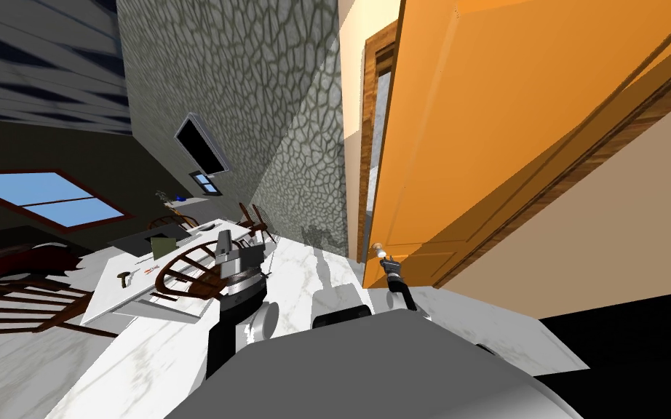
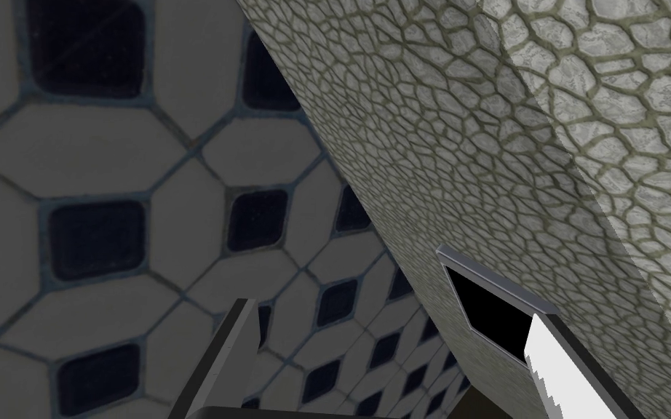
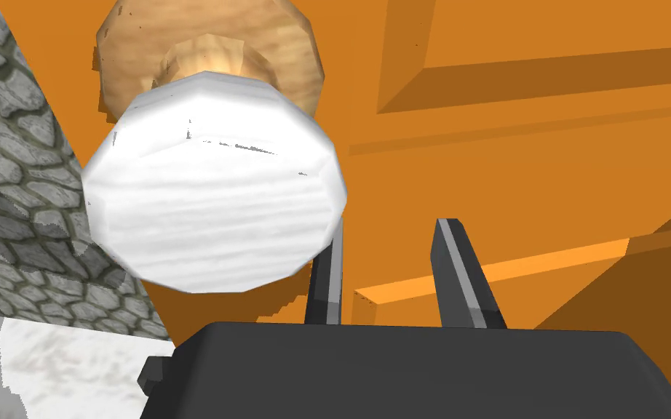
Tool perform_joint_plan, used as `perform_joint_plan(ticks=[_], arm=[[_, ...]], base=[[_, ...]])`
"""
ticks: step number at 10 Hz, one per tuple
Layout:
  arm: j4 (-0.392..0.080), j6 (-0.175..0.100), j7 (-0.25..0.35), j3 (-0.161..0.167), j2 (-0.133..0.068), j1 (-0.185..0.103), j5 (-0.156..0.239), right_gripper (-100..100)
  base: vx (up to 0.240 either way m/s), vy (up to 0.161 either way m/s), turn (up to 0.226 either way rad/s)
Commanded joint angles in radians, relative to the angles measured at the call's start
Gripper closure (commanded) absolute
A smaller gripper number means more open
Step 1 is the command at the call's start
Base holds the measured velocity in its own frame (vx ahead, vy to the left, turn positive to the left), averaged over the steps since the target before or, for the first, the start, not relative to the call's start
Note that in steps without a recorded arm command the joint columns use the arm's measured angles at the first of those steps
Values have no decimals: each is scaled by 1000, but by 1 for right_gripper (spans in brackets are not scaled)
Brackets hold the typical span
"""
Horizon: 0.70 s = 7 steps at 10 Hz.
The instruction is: Pull the door open
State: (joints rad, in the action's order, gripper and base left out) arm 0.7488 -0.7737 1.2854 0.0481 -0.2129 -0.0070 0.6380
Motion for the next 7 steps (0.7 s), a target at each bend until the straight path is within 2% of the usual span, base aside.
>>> perform_joint_plan(ticks=[1,4,5,6,7], arm=[[11,41,-10,-6,2,-34,5,-100],[11,41,-10,-6,2,-34,5,-100],[19,82,-19,-18,-1,-57,12,-100],[21,95,-22,-22,-2,-64,15,-100],[21,95,-22,-22,-2,-64,15,-100]], base=[[-23,34,-99],[-7,14,-1],[-6,28,-53],[-22,40,-42],[-16,24,-9]])
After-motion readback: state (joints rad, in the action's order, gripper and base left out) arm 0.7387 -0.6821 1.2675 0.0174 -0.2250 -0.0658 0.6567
